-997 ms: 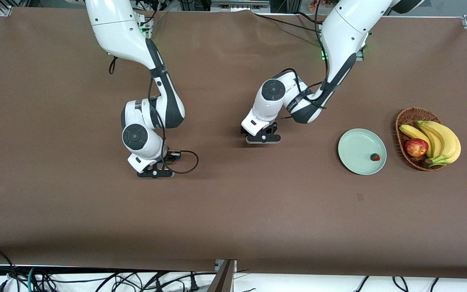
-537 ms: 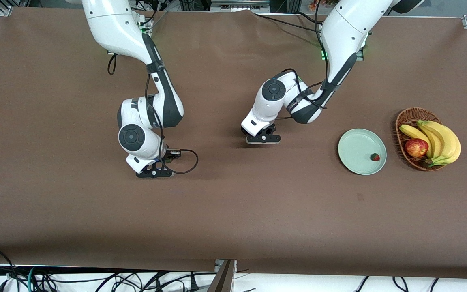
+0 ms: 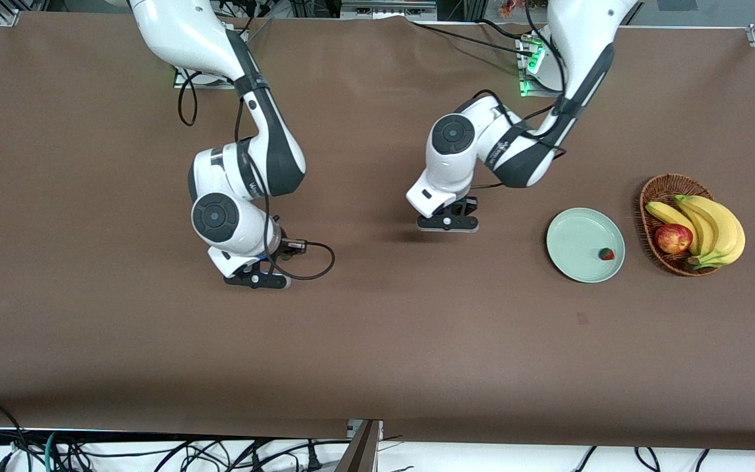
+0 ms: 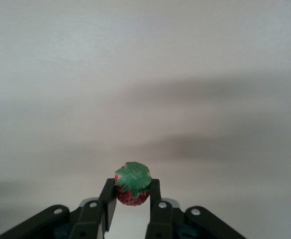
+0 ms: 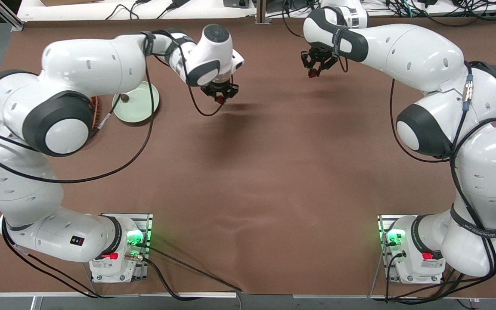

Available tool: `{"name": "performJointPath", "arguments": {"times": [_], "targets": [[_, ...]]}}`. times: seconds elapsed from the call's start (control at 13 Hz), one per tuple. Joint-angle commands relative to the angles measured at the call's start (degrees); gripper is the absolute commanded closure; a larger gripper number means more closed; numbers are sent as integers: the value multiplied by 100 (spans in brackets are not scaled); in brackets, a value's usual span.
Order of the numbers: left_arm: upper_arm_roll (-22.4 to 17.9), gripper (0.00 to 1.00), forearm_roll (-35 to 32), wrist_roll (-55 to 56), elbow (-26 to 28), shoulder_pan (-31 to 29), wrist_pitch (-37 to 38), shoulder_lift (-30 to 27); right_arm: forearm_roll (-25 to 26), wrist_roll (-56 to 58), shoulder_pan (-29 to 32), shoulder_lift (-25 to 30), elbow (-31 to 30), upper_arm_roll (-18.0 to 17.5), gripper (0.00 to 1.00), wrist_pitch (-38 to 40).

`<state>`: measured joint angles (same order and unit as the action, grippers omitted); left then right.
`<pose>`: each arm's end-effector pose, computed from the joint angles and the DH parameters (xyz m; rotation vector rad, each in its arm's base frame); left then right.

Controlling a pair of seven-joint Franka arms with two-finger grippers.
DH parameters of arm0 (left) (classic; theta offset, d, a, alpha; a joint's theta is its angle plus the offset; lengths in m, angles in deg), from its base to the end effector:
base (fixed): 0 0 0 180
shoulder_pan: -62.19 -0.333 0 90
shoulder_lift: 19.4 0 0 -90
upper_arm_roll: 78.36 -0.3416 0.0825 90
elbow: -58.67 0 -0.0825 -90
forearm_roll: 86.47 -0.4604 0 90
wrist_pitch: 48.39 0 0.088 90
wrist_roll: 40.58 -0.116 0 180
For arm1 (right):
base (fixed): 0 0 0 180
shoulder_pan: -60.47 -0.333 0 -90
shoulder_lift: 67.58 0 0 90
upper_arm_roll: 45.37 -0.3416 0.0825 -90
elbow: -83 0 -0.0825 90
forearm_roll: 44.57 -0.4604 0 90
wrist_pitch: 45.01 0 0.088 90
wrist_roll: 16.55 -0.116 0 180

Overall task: Collect all strawberries into plate
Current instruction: 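Carry the strawberry to the plate with the left gripper while the right gripper lifts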

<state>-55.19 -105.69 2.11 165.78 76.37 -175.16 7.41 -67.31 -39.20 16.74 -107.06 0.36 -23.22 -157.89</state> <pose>0.5662 -0.4021 0.2383 -3.0305 0.1322 0.0065 0.7012 0.3612 0.2698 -3.0654 0.1937 0.2121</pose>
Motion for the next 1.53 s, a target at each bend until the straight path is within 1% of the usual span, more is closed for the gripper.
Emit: {"name": "performJointPath", "arguments": {"times": [0.0, 0.08, 0.15, 0.31, 0.54, 0.61, 0.77, 0.84, 0.92, 1.0, 1.15, 1.23, 1.3, 1.38, 1.46], "targets": [[30, 92, -30, -1119, 91, -318, 406, -325, -99, -1114, -12, -261, 529, -490, 73, 21], [30, 92, -21, -1741, 91, -468, 460, -335, -99, -1632, -12, -366, 669, -727, 72, -171], [30, 92, 14, -2435, 91, -669, 469, -335, -90, -2099, -30, -463, 732, -991, 72, -539], [30, 92, 521, -3719, 82, -1013, 591, -335, -90, -2890, -257, -656, 750, -1247, 72, -1286], [30, 92, 769, -5599, 47, -1671, 680, -361, -72, -4156, -1012, -1043, 759, -1266, 71, -2437], [30, 92, 918, -6258, 47, -1899, 680, -352, -55, -4395, -1206, -1166, 750, -1266, 71, -2745], [30, 91, 1173, -7359, 56, -2252, 671, -291, -55, -4695, -1427, -1404, 750, -1266, 67, -3378], [30, 91, 1192, -7677, 56, -2366, 662, -247, -55, -4722, -1436, -1431, 750, -1266, 53, -3468], [21, 89, 1192, -7932, 56, -2463, 645, -212, -55, -4731, -1436, -1431, 750, -1266, 28, -3469], [21, 87, 1192, -8248, 56, -2586, 601, -133, -55, -4749, -1445, -1414, 750, -1266, 0, -3460], [30, 87, 1209, -9161, 73, -3051, 339, 209, -55, -4749, -1436, -1326, 750, -1231, 0, -3417], [30, 87, 1253, -9479, 82, -3097, 285, 271, -46, -4731, -1402, -1186, 750, -1205, 0, -3234], [30, 87, 1271, -9534, 91, -3097, 267, 307, -37, -4696, -1349, -1054, 767, -1083, 0, -2823], [30, 84, 1271, -9561, 117, -3106, 188, 368, -37, -4592, -1322, -862, 785, -829, 0, -2305], [30, 57, 1271, -9578, 126, -3149, 153, 395, -46, -4399, -1313, -651, 881, -618, 0, -1769]]}}
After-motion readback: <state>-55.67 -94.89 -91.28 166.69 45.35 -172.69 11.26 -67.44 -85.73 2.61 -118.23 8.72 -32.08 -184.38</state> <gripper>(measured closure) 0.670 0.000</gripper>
